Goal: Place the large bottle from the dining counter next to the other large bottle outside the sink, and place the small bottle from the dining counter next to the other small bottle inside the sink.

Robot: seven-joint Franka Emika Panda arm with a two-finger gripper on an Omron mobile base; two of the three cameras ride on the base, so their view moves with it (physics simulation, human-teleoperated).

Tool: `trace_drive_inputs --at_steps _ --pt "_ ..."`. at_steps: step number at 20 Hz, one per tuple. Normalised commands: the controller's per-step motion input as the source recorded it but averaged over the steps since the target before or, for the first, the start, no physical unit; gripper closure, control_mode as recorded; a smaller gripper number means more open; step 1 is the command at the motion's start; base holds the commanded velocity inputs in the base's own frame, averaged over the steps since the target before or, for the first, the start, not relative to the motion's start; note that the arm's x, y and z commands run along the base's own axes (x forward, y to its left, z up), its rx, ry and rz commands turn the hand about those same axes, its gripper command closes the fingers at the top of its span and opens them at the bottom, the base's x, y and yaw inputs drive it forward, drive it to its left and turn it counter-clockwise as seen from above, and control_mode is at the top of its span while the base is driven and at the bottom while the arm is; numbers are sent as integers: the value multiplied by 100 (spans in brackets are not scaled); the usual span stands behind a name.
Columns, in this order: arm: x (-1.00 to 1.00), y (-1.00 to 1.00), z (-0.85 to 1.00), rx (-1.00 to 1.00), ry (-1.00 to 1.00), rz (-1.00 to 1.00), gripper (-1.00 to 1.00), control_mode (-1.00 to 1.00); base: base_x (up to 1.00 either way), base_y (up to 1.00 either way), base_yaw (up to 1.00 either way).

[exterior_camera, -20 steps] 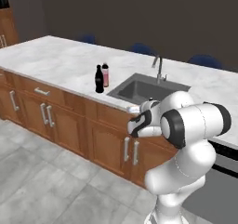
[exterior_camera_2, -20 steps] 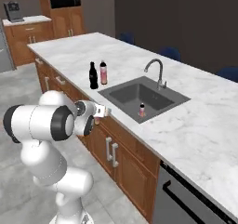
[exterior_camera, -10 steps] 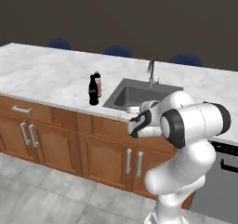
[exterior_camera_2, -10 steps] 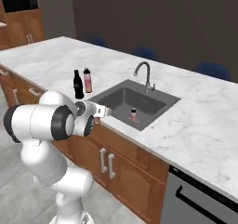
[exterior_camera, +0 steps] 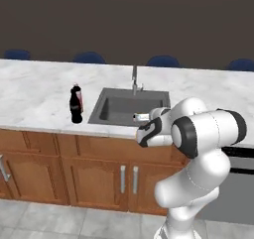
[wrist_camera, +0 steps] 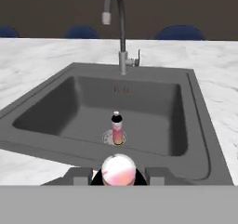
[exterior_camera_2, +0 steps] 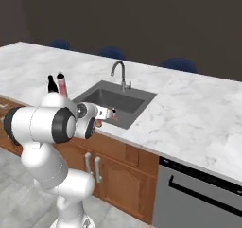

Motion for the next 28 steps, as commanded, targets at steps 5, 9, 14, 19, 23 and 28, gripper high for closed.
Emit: trace_drive_inputs --at_steps 5,9,14,19,23,28 --pt "0 0 0 0 0 0 100 100 39 61 -40" --pt "0 0 0 0 0 0 100 100 36 74 -37" --pt "0 0 0 0 0 0 100 100 41 69 -31" --pt "0 0 0 0 0 0 100 100 48 59 -18" --pt "0 0 0 0 0 0 100 100 37 30 -5" --pt "0 0 0 0 0 0 100 100 24 1 -1"
